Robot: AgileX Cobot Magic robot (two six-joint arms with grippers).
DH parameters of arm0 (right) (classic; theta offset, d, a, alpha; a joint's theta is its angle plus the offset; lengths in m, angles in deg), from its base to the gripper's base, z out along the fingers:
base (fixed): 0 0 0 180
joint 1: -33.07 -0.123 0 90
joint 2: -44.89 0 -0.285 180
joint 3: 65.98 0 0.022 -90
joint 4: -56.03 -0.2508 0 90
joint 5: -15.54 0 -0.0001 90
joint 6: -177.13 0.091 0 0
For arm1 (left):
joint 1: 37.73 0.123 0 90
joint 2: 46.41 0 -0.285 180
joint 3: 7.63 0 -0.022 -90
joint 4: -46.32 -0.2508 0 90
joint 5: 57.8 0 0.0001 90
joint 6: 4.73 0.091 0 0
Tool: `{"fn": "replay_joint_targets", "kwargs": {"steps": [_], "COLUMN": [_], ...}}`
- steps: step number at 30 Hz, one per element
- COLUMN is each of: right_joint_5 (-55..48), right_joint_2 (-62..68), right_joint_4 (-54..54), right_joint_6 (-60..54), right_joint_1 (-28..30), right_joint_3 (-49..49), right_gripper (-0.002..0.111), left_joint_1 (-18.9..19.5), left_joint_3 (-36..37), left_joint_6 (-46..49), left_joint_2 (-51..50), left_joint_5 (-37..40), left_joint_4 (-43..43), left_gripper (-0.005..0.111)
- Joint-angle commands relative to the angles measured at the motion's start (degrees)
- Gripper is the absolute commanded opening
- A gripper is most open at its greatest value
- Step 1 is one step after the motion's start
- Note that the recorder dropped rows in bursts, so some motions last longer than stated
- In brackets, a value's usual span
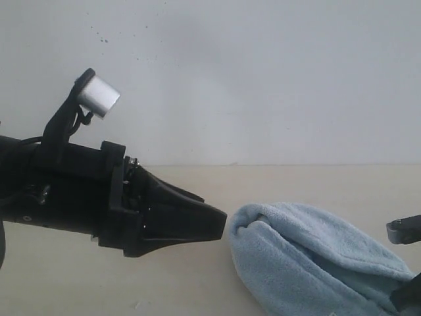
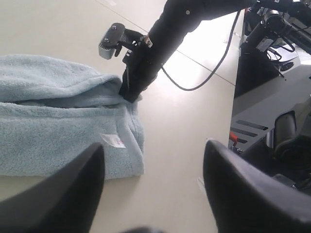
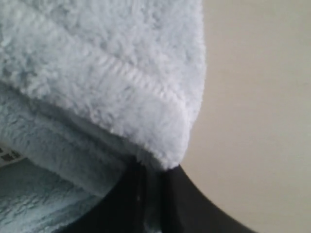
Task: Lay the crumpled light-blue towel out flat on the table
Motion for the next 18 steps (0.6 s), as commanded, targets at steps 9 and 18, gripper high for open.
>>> {"fn": "replay_joint_targets", "kwargs": {"steps": [9,18], "right_joint_5": [2.9,0.5], "right_joint_2": [-18.2,-27.8], "right_joint_4": [5.0,0.5], "right_joint_6": [2.9,0.0], "right_joint_1": [0.2,-3.8], "right_joint_3": [0.2,0.1], "right_gripper": [0.004,0.004], "left_joint_1": [-0.3,-8.0], "left_joint_3": [-0.2,-0.2], "left_joint_6": [0.3,1.6], "left_joint_2": [0.3,0.3], "left_joint_5": [4.7,5.0], "left_joint_4": [1.7,1.8], "left_gripper": [0.057,0.057]}}
